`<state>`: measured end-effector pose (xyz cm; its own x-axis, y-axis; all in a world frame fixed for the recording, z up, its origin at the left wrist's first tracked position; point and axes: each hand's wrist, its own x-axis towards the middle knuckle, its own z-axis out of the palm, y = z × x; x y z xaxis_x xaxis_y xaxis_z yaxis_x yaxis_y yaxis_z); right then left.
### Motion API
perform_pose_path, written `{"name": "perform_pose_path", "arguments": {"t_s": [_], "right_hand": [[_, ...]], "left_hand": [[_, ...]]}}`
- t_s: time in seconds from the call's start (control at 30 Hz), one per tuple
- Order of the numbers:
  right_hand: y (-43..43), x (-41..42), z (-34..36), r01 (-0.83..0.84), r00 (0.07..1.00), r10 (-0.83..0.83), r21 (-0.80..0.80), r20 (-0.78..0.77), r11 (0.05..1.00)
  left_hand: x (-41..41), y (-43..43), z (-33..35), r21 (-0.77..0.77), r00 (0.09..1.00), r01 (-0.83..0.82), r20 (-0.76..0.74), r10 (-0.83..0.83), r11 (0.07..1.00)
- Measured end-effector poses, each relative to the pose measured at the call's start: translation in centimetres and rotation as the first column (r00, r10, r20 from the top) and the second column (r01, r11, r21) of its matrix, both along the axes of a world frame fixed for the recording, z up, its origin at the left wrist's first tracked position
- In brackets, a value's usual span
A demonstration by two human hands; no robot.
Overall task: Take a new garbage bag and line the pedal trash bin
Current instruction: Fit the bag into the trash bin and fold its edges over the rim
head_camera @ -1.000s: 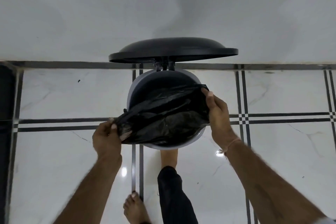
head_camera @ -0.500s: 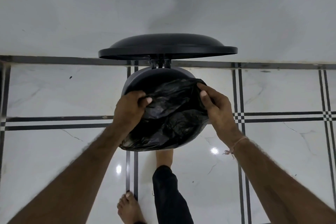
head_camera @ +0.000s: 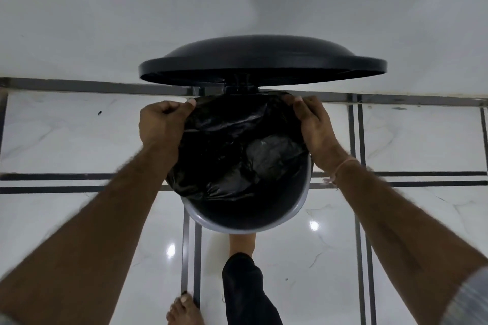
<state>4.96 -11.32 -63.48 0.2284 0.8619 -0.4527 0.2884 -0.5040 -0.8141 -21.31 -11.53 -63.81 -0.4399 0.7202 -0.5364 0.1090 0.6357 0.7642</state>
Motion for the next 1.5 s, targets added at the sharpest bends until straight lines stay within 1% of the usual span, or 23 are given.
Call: {"name": "perform_pose_path", "arguments": {"t_s": [0.07,0.13,0.2,0.27,0.37,0.57,0.67,0.73,0.8,0.87,0.9,1.03,1.1,1.17,1.3,1.4,1.5], "right_hand": [[0.7,0.5,-1.0,0.019,1.000,-0.020,-0.073,-0.011,0.997],[0.7,1.2,-1.5,-0.021,0.999,0.015,-0.162,-0.033,0.987],[0.2,1.9,-1.4,-0.071,0.997,0.064,-0.214,-0.038,0.974],[-0.5,2.5,-1.2,-0.066,0.998,0.063,-0.228,-0.018,0.971],[-1.9,3.5,-0.8,-0.027,0.999,0.035,-0.215,0.033,0.976],[-5.6,3.9,0.6,0.051,0.998,-0.043,-0.250,0.038,0.967],[-7.3,3.4,0.8,0.160,0.986,-0.166,-0.243,-0.003,0.957],[-8.1,2.8,1.0,0.279,0.955,-0.294,-0.246,-0.030,0.928],[-8.7,2.3,0.8,0.406,0.906,-0.423,-0.239,-0.019,0.882],[-9.2,2.0,0.7,0.494,0.862,-0.508,-0.245,0.007,0.834],[-9.6,1.9,0.6,0.510,0.850,-0.526,-0.263,0.009,0.819],[-10.8,1.8,0.8,0.502,0.842,-0.539,-0.343,-0.016,0.794],[-10.7,1.9,1.2,0.516,0.824,-0.566,-0.369,-0.035,0.773],[-10.3,1.9,1.5,0.521,0.785,-0.612,-0.436,-0.094,0.734],[-11.1,2.0,1.7,0.487,0.681,-0.699,-0.579,-0.217,0.654],[-13.2,2.3,1.6,0.453,0.636,-0.715,-0.609,-0.291,0.651],[-14.5,2.5,1.7,0.412,0.607,-0.704,-0.612,-0.369,0.675]], "left_hand": [[-0.3,1.0,-1.1,-0.059,0.994,-0.021,0.108,0.027,0.998],[-0.7,1.8,-2.1,-0.161,0.974,-0.047,0.210,0.081,0.986],[-1.2,1.9,-2.6,-0.268,0.956,-0.038,0.270,0.113,0.963],[-1.8,1.3,-2.8,-0.324,0.950,-0.021,0.287,0.119,0.946],[-2.6,-0.7,-2.6,-0.304,0.933,-0.023,0.335,0.130,0.952],[-5.4,-5.6,-2.2,-0.209,0.890,0.028,0.450,0.070,0.978],[-5.4,-7.7,-2.0,-0.256,0.887,0.032,0.452,0.091,0.966],[-5.0,-8.5,-1.6,-0.301,0.867,0.011,0.477,0.140,0.954],[-4.9,-8.9,-1.2,-0.329,0.847,-0.041,0.489,0.207,0.943],[-4.7,-8.8,-1.0,-0.362,0.847,-0.097,0.460,0.268,0.927],[-4.6,-8.9,-1.0,-0.378,0.851,-0.116,0.439,0.289,0.918],[-4.2,-9.3,-0.7,-0.463,0.844,-0.170,0.387,0.371,0.870],[-4.1,-9.3,-0.6,-0.498,0.839,-0.177,0.374,0.394,0.849],[-4.2,-9.5,-0.7,-0.524,0.817,-0.146,0.414,0.401,0.839],[-4.2,-11.1,-1.0,-0.526,0.723,-0.038,0.573,0.386,0.850],[-4.2,-12.6,-1.1,-0.502,0.664,-0.007,0.645,0.379,0.865],[-4.1,-13.1,-1.2,-0.492,0.662,-0.070,0.628,0.409,0.868]]}}
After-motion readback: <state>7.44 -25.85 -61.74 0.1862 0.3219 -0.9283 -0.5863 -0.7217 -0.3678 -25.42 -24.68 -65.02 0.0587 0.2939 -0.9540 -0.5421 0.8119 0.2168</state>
